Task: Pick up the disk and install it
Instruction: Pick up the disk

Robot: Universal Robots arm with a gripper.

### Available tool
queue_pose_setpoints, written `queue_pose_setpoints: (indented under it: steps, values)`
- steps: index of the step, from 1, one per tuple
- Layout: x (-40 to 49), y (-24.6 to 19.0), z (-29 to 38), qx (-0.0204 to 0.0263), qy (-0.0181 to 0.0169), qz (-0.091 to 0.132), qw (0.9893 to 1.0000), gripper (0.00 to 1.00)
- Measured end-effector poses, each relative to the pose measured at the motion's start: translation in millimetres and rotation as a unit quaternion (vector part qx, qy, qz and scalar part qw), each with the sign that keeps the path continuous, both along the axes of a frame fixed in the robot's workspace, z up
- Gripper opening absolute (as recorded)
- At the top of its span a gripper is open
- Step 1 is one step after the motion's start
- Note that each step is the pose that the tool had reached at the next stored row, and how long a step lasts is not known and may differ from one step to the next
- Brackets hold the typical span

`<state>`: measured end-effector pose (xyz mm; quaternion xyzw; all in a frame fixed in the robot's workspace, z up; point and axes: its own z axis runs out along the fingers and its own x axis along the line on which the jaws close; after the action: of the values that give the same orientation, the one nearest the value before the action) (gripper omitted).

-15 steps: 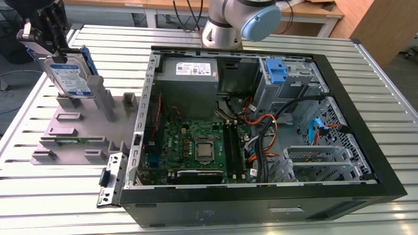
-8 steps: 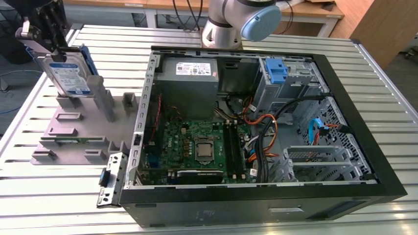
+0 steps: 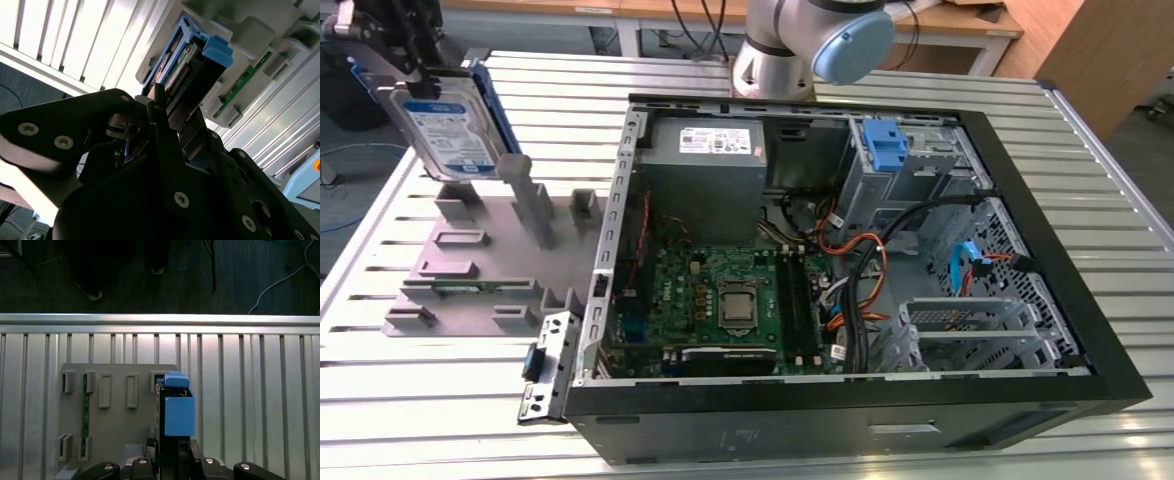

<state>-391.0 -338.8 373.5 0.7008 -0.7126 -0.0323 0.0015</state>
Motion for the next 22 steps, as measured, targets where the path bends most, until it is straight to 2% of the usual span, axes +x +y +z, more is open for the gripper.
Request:
queue_pose_setpoints:
  steps: [7,9,18,22]
  values:
    - [0.0,0.0,31.8,0.0000,0.0000,0.000,1.0000,0.35]
    - [0.0,0.0,37.8,0.0000,0.0000,0.000,1.0000,0.35]
    - [0.0,0.0,38.4,0.0000,0.0000,0.000,1.0000,0.35]
    - [0.0,0.0,49.0,-0.0001,0.0000,0.000,1.0000,0.35]
